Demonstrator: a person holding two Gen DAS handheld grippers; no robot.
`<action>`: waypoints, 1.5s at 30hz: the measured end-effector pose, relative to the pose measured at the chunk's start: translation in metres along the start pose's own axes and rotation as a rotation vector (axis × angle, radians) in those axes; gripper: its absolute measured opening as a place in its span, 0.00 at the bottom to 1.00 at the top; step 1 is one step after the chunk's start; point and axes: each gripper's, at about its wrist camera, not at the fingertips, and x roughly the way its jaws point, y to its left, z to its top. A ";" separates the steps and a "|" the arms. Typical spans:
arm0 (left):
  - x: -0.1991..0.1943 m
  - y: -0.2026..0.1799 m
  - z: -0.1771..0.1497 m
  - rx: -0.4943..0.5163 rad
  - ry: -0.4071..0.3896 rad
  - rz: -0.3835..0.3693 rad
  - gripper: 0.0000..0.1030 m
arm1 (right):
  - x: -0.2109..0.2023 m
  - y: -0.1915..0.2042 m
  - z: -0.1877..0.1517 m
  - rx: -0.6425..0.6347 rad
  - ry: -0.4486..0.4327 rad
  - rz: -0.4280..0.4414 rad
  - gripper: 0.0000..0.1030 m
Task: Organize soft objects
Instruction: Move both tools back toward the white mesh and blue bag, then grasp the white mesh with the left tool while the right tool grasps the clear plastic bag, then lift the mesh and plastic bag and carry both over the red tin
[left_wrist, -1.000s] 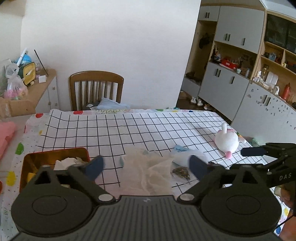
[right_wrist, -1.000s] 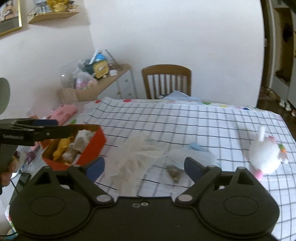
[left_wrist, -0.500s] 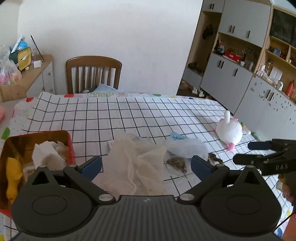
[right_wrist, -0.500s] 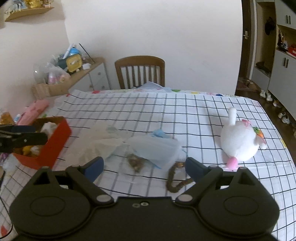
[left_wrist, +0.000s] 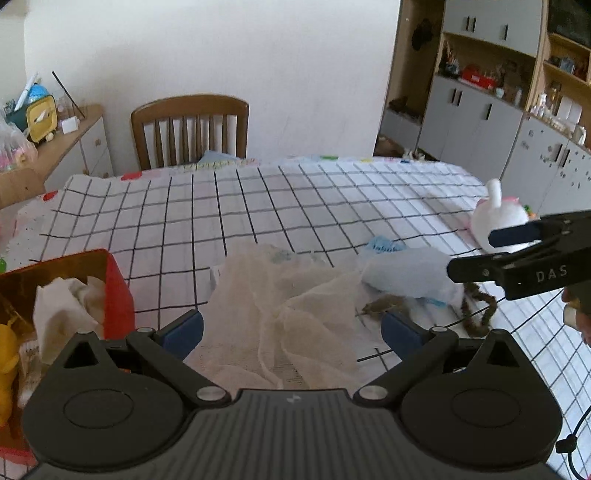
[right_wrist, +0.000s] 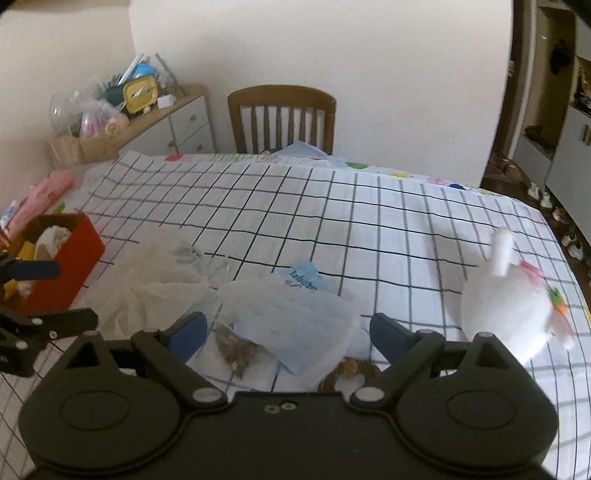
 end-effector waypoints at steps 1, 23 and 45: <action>0.005 0.000 0.000 0.000 0.006 0.001 1.00 | 0.006 0.001 0.002 -0.006 0.009 0.002 0.92; 0.055 0.007 -0.004 -0.031 0.102 0.013 0.79 | 0.067 0.004 0.008 -0.053 0.090 -0.019 0.72; 0.029 0.013 -0.001 -0.009 0.045 0.012 0.11 | 0.030 0.021 0.010 -0.136 0.026 -0.031 0.10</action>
